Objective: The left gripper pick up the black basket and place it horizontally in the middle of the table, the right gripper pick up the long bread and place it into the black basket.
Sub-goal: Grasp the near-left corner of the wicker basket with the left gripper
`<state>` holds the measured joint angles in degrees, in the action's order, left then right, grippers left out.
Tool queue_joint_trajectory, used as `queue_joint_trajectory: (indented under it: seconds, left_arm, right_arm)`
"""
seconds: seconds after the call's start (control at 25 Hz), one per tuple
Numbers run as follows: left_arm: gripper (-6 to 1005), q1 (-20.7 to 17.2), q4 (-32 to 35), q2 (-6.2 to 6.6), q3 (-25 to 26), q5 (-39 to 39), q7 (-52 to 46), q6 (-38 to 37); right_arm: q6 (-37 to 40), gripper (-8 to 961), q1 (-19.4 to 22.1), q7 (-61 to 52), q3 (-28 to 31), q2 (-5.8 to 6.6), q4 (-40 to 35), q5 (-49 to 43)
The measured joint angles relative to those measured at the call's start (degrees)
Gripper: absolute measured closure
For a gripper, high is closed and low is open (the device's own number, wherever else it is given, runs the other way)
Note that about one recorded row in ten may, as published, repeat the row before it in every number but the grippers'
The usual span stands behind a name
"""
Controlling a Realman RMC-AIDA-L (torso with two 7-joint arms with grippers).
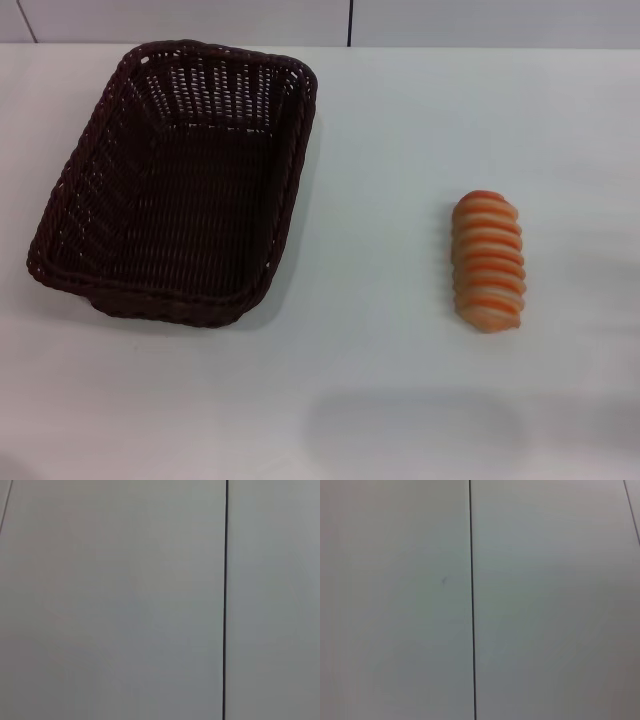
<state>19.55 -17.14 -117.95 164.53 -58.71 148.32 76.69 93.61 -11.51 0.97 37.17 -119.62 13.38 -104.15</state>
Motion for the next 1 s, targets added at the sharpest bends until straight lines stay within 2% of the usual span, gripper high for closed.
queue_joint_trajectory:
  seconds: [0.4,0.52,0.64,0.76,0.8,0.88,0.96,1.0]
  left_arm:
    - [333,0.0,-0.1,0.00,0.0,0.0,-0.2,0.2]
    - [333,-0.2,-1.1,0.04,-0.9,-0.2,-5.2,0.2]
    - [333,-1.4,-6.0,0.15,-5.9,-0.3,-17.4,-0.7]
    - [333,-3.7,-14.8,0.55,-15.1,-0.8,-34.6,-4.8]
    - [333,-4.8,-20.7,1.05,-19.7,-3.3,-45.1,-7.4]
    - [333,-5.0,-22.7,1.21,-20.7,-4.9,-48.6,-7.8]
    - [333,-5.2,-28.8,1.37,-21.9,-11.5,-57.9,-8.3]
    - [333,-5.0,-34.4,1.28,-22.0,-17.8,-65.2,-8.4]
  right_arm:
    - [0.0,245,-0.3,0.0,0.0,0.09,0.1,0.0]
    - [0.0,245,-0.4,0.0,0.0,0.09,0.1,0.0]
    - [0.0,245,-0.4,0.0,0.0,0.12,0.2,0.0]
    - [0.0,245,-0.3,0.0,0.1,0.17,0.3,0.0]
    - [0.0,245,-0.2,0.0,0.1,0.18,0.3,0.0]
    - [0.0,245,-0.2,0.0,0.1,0.18,0.3,0.0]
    - [0.2,245,-0.1,0.0,0.0,0.18,0.3,0.0]
    - [0.5,245,0.0,0.0,0.0,0.16,0.3,0.0]
